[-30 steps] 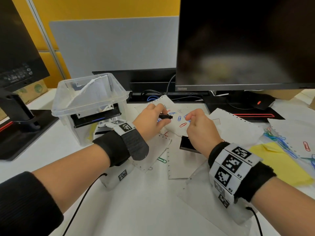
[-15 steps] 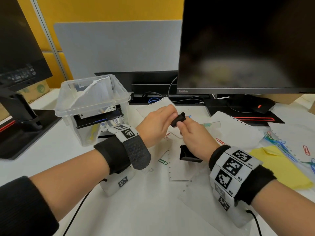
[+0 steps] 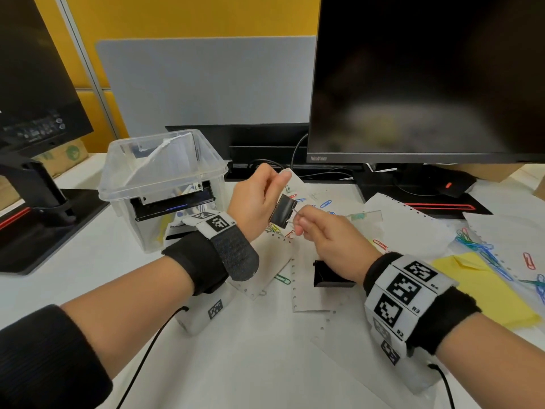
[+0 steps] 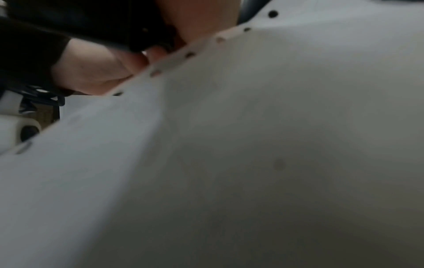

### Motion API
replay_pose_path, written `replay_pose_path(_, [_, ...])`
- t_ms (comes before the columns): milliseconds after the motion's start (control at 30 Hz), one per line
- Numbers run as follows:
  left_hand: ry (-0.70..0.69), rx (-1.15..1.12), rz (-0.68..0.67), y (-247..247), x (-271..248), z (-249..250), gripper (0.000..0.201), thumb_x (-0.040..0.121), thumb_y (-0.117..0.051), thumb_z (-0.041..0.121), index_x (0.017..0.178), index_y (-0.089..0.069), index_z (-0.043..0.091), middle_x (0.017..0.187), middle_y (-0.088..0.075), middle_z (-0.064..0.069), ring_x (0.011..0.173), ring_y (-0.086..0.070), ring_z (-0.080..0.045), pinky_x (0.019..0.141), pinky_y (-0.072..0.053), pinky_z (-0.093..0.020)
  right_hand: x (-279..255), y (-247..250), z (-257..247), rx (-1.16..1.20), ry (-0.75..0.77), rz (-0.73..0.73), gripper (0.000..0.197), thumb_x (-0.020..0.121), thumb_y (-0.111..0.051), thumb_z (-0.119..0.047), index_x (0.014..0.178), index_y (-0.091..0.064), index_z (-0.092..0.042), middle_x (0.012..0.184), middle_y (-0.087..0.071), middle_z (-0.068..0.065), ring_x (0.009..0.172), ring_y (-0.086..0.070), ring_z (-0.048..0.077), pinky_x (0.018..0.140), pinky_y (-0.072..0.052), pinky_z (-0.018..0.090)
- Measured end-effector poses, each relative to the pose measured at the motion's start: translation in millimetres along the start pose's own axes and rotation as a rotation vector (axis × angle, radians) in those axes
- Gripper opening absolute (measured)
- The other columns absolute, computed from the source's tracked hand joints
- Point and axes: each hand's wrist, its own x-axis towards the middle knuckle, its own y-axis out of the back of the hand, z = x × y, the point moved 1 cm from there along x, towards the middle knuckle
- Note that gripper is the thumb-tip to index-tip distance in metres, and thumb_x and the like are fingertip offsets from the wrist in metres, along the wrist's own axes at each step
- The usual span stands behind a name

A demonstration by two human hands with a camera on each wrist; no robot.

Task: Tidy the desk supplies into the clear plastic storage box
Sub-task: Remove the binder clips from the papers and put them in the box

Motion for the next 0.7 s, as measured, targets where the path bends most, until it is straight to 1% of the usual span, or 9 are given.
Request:
replay_pose_path(100, [0.033,0.007,0.017,2,-2,4,0.032,0.099,-0.034,0.031,0.079,-0.053,0.015,0.056,-0.049,0.01,0.05,-0.051,0.003,0.055,-0.04,-0.016,3,4,4,-0.068,-0.088,0.097,0.025,0.098,-0.034,-0.015,0.078,-0.047,-0.023,0.069,-0.048,-0.013,0.08,-0.052,0.022,0.074,-0.039,0.031])
replay_pose_path(233, [0.039,-0.016,-0.254,-1,-8,13,0.043,0.095,-0.039,0.041,0.091,-0.065,0.007,0.069,-0.063,-0.002,0.06,-0.055,-0.008,0.064,-0.048,-0.026,4,4,7,-0.095,-0.104,0.126,0.022,0.098,-0.035,-0.015,0.088,-0.055,-0.017,0.086,-0.064,0.006,0.083,-0.057,0.028,0.078,-0.043,0.033])
replay_pose_path(267, [0.012,0.002,-0.289,-2,-9,13,0.04,0.094,-0.043,0.04,0.095,-0.066,0.008,0.074,-0.066,-0.005,0.064,-0.058,-0.012,0.065,-0.049,-0.027,4,5,6,-0.09,-0.1,0.131,0.023,0.098,-0.036,-0.017,0.09,-0.058,-0.016,0.085,-0.064,0.007,0.081,-0.056,0.026,0.075,-0.042,0.032])
replay_pose_path(333, [-0.034,0.05,-0.314,-3,-9,11,0.036,0.092,-0.049,0.039,0.098,-0.066,0.008,0.083,-0.07,-0.009,0.073,-0.063,-0.018,0.071,-0.051,-0.031,3,6,5,-0.092,-0.092,0.136,0.024,0.097,-0.04,-0.021,0.093,-0.063,-0.016,0.075,-0.059,-0.002,0.07,-0.051,0.016,0.065,-0.037,0.027])
replay_pose_path(400, [-0.012,0.045,-0.351,-5,-8,7,0.032,0.093,-0.049,0.033,0.099,-0.065,0.006,0.084,-0.07,-0.01,0.074,-0.062,-0.02,0.074,-0.052,-0.035,4,5,4,-0.075,-0.102,0.141,0.018,0.095,-0.046,-0.028,0.098,-0.061,-0.017,0.069,-0.055,-0.005,0.064,-0.046,0.009,0.06,-0.035,0.023])
replay_pose_path(467, [0.022,0.003,-0.393,-6,-9,6,0.023,0.095,-0.046,0.024,0.099,-0.063,0.007,0.079,-0.066,-0.005,0.069,-0.058,-0.015,0.073,-0.05,-0.031,4,3,4,-0.014,-0.164,0.12,0.031,0.089,-0.054,-0.037,0.112,-0.049,-0.017,0.067,-0.051,-0.004,0.061,-0.046,0.006,0.057,-0.035,0.019])
replay_pose_path(567, [-0.002,-0.03,-0.416,-6,-10,7,0.022,0.096,-0.037,0.022,0.088,-0.057,0.015,0.07,-0.056,0.008,0.064,-0.051,-0.003,0.065,-0.043,-0.016,2,-1,3,0.011,-0.221,0.01,0.064,0.086,-0.052,-0.048,0.136,-0.031,-0.015,0.065,-0.049,-0.006,0.063,-0.046,0.003,0.059,-0.034,0.018])
replay_pose_path(633, [-0.03,-0.054,-0.42,-5,-11,9,0.026,0.094,-0.032,0.026,0.079,-0.053,0.019,0.066,-0.05,0.012,0.062,-0.049,-0.001,0.062,-0.039,-0.013,1,-3,3,-0.011,-0.208,-0.073,0.061,0.089,-0.045,-0.05,0.138,-0.034,-0.014,0.066,-0.051,-0.005,0.065,-0.048,0.005,0.062,-0.038,0.021])
replay_pose_path(700, [-0.06,-0.059,-0.416,-4,-12,10,0.03,0.094,-0.03,0.029,0.07,-0.047,0.025,0.063,-0.047,0.012,0.059,-0.047,0.001,0.059,-0.035,-0.008,2,-3,2,-0.014,-0.181,-0.118,0.051,0.091,-0.042,-0.047,0.129,-0.046,-0.014,0.065,-0.051,-0.006,0.063,-0.048,0.005,0.062,-0.038,0.021])
